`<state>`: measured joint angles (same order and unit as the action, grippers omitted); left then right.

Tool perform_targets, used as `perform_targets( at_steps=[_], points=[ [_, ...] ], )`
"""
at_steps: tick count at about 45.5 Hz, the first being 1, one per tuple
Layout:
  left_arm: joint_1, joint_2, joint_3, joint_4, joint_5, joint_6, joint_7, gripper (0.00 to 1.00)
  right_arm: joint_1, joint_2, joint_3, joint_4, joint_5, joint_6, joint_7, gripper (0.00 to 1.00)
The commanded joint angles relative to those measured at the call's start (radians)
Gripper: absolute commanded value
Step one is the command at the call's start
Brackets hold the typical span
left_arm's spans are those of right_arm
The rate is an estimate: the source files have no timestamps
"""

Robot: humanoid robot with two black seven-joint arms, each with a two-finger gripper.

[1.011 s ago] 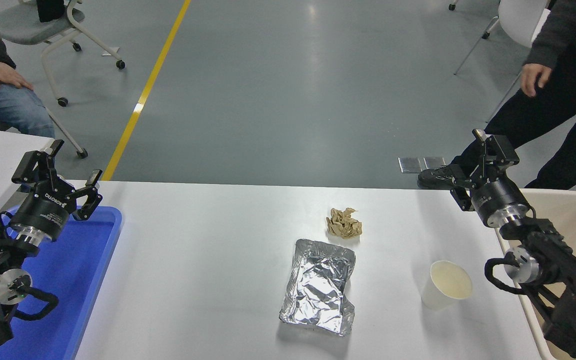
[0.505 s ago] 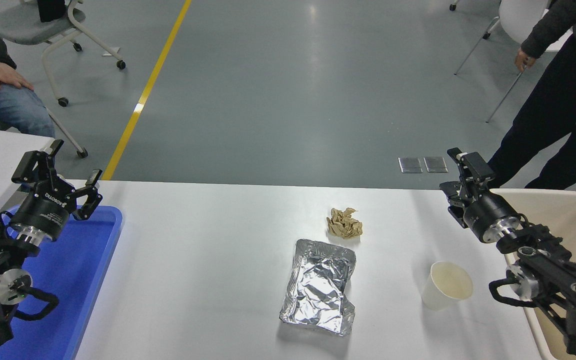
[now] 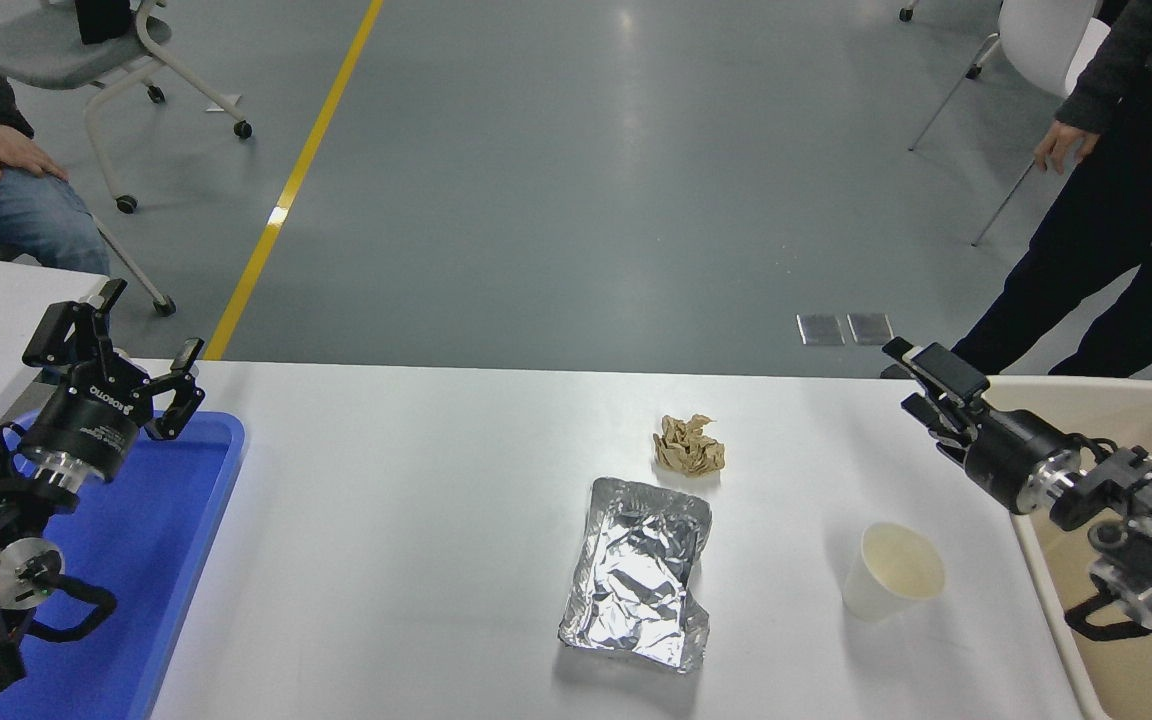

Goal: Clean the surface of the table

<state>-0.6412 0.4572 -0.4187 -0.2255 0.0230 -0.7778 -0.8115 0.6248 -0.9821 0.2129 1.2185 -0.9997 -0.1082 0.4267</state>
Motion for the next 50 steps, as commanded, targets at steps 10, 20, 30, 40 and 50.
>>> perform_targets(
  at_steps=[10, 20, 30, 40, 50],
  points=[
    [0.000, 0.000, 0.000, 0.000, 0.000, -0.001, 0.000, 1.00, 0.055, -0.339, -0.270, 0.233, -0.204, 0.051, -0.003, 1.00],
    [0.000, 0.000, 0.000, 0.000, 0.000, -0.001, 0.000, 1.00, 0.055, -0.369, -0.270, 0.302, -0.226, 0.081, -0.023, 1.00],
    [0.000, 0.000, 0.000, 0.000, 0.000, -0.001, 0.000, 1.00, 0.067, -0.323, -0.267, 0.377, -0.223, 0.081, -0.141, 1.00],
    [0.000, 0.000, 0.000, 0.000, 0.000, -0.001, 0.000, 1.00, 0.113, -0.207, -0.268, 0.368, -0.183, 0.081, -0.338, 1.00],
    [0.000, 0.000, 0.000, 0.000, 0.000, -0.001, 0.000, 1.00, 0.144, -0.133, -0.270, 0.346, -0.056, 0.107, -0.405, 1.00]
  ],
)
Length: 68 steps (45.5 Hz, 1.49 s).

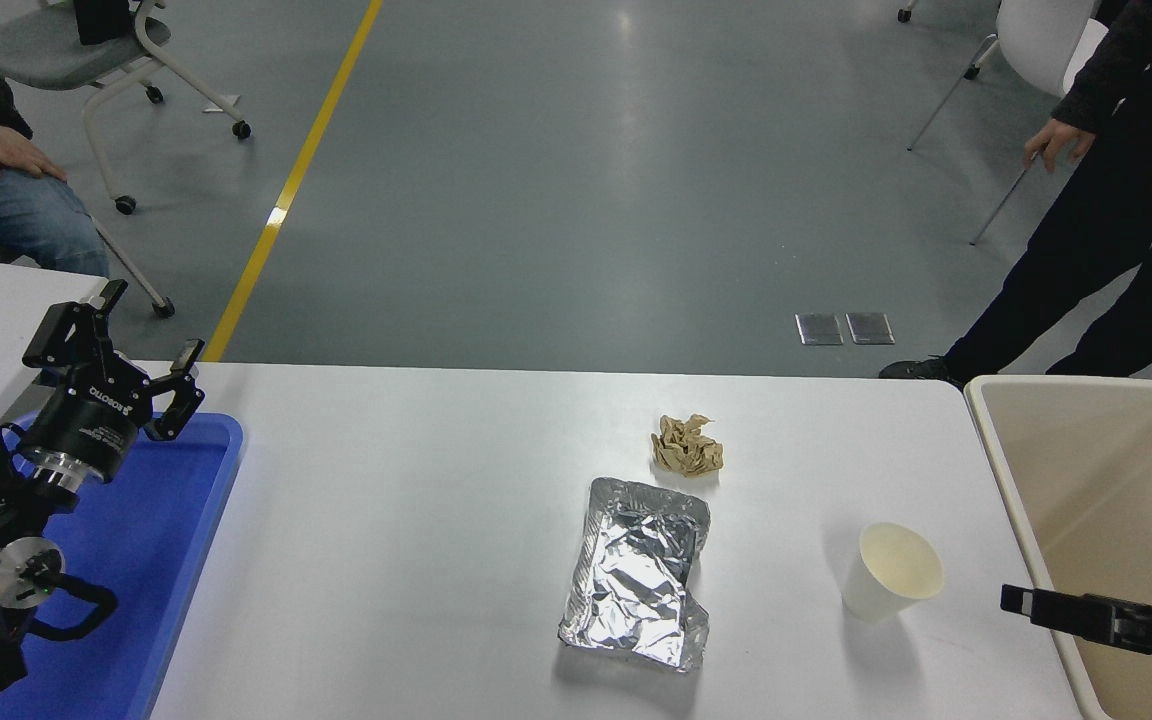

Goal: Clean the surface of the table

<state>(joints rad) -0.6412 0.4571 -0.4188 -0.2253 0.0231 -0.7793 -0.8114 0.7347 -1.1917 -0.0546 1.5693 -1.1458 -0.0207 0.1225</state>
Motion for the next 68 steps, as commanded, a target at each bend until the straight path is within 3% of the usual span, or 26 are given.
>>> perform_targets(
  at_steps=[1, 51, 59, 68],
  points=[
    [0.000, 0.000, 0.000, 0.000, 0.000, 0.000, 0.000, 1.00, 0.037, 0.080, -0.004, -0.006, 0.092, 0.021, -0.106, 1.00],
    [0.000, 0.000, 0.000, 0.000, 0.000, 0.000, 0.000, 1.00, 0.042, 0.300, -0.005, -0.241, 0.112, 0.033, -0.142, 0.99],
    [0.000, 0.000, 0.000, 0.000, 0.000, 0.000, 0.000, 1.00, 0.042, 0.304, -0.005, -0.245, 0.109, 0.044, -0.142, 0.92],
    [0.000, 0.000, 0.000, 0.000, 0.000, 0.000, 0.000, 1.00, 0.042, 0.302, -0.007, -0.245, 0.100, 0.065, -0.142, 0.75]
  ],
)
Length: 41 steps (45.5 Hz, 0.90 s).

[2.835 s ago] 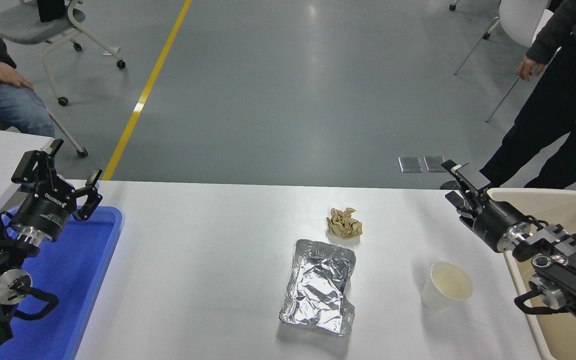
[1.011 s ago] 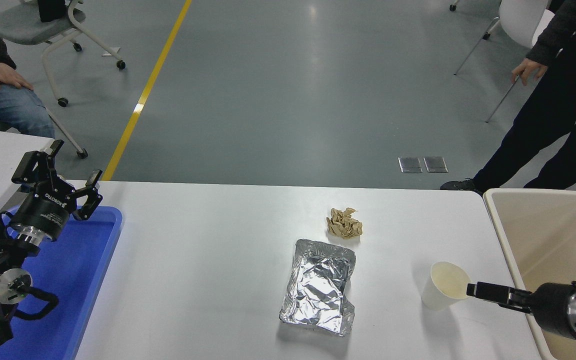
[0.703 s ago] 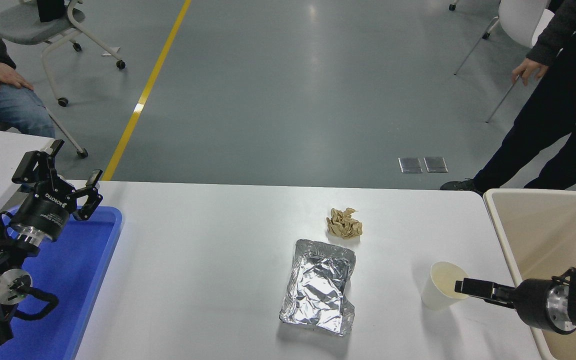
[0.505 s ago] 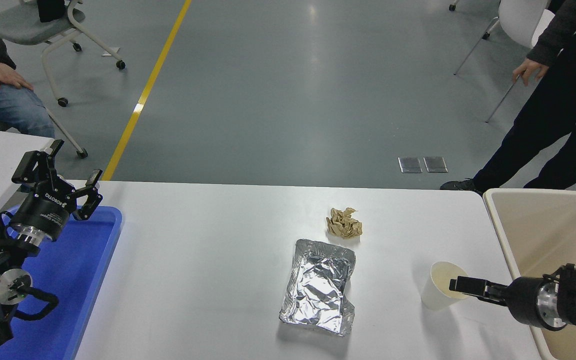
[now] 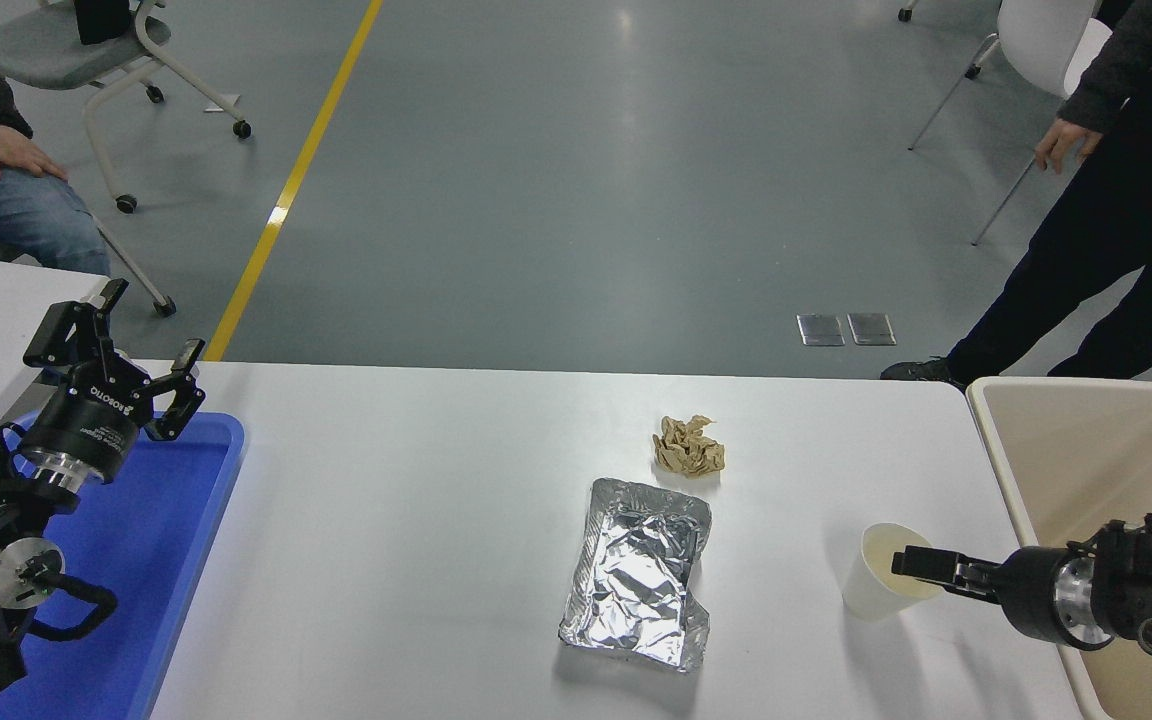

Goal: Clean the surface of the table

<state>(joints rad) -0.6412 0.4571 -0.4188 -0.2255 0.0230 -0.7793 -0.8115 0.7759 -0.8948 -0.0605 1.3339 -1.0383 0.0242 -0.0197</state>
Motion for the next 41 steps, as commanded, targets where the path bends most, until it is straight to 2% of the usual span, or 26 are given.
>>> perform_targets(
  at_steps=[1, 10, 11, 12, 21, 41],
  points=[
    [0.000, 0.000, 0.000, 0.000, 0.000, 0.000, 0.000, 1.00, 0.000, 0.004, -0.001, -0.010, -0.009, 0.023, 0.000, 0.74],
    [0.000, 0.000, 0.000, 0.000, 0.000, 0.000, 0.000, 1.00, 0.000, 0.001, -0.001, -0.009, -0.009, 0.031, 0.001, 0.66],
    [0.000, 0.000, 0.000, 0.000, 0.000, 0.000, 0.000, 1.00, 0.000, -0.001, -0.001, -0.009, -0.011, 0.031, 0.001, 0.63],
    [0.000, 0.000, 0.000, 0.000, 0.000, 0.000, 0.000, 1.00, 0.000, -0.001, -0.002, -0.009, -0.011, 0.033, 0.004, 0.53],
    [0.000, 0.000, 0.000, 0.000, 0.000, 0.000, 0.000, 1.00, 0.008, -0.010, -0.015, -0.009, -0.009, 0.077, 0.006, 0.00],
    [0.000, 0.000, 0.000, 0.000, 0.000, 0.000, 0.000, 1.00, 0.017, -0.042, -0.012, -0.005, 0.003, 0.126, 0.006, 0.00]
  ],
)
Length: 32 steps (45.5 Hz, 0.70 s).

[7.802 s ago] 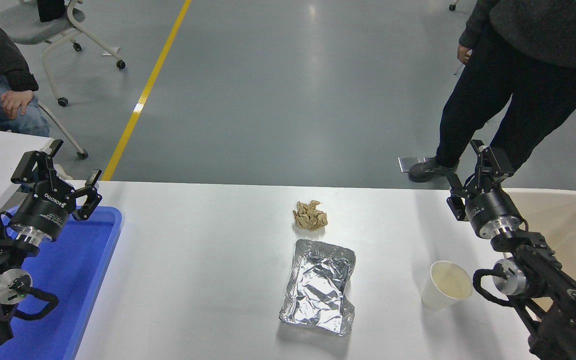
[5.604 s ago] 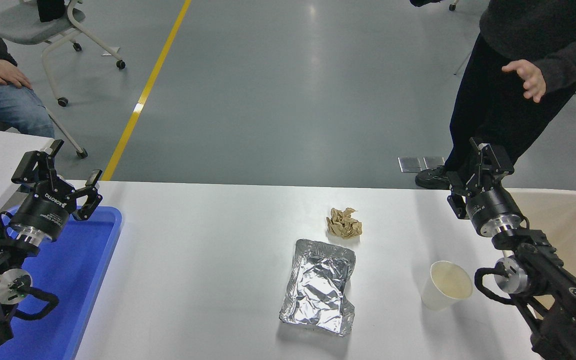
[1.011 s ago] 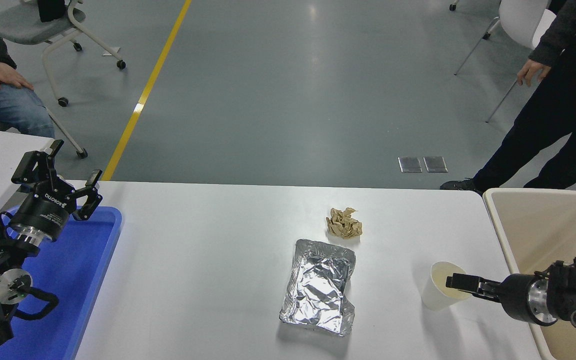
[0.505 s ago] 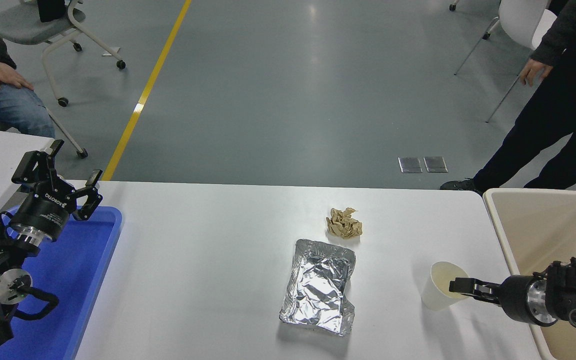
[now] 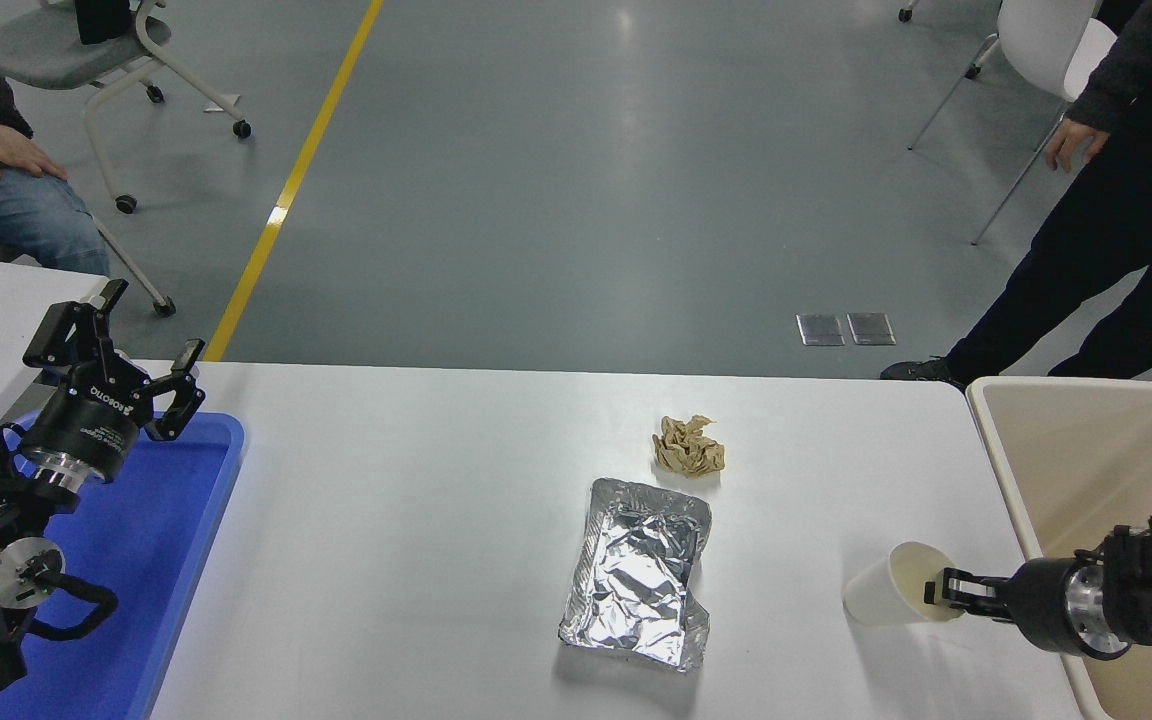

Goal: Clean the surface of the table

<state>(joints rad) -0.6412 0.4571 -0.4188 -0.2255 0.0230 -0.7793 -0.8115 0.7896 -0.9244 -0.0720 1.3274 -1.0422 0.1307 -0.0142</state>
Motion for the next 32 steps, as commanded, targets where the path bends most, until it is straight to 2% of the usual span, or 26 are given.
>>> perform_targets(
  at_steps=[1, 15, 26, 32],
  points=[
    [0.000, 0.000, 0.000, 0.000, 0.000, 0.000, 0.000, 1.00, 0.003, -0.013, 0.000, 0.003, 0.007, 0.020, 0.000, 0.00],
    [0.000, 0.000, 0.000, 0.000, 0.000, 0.000, 0.000, 1.00, 0.029, -0.077, 0.009, 0.045, 0.010, 0.046, 0.000, 0.00],
    [0.000, 0.000, 0.000, 0.000, 0.000, 0.000, 0.000, 1.00, 0.167, -0.344, 0.020, 0.219, 0.019, 0.177, 0.002, 0.00],
    [0.000, 0.000, 0.000, 0.000, 0.000, 0.000, 0.000, 1.00, 0.313, -0.504, 0.023, 0.246, 0.076, 0.331, 0.005, 0.00]
  ],
)
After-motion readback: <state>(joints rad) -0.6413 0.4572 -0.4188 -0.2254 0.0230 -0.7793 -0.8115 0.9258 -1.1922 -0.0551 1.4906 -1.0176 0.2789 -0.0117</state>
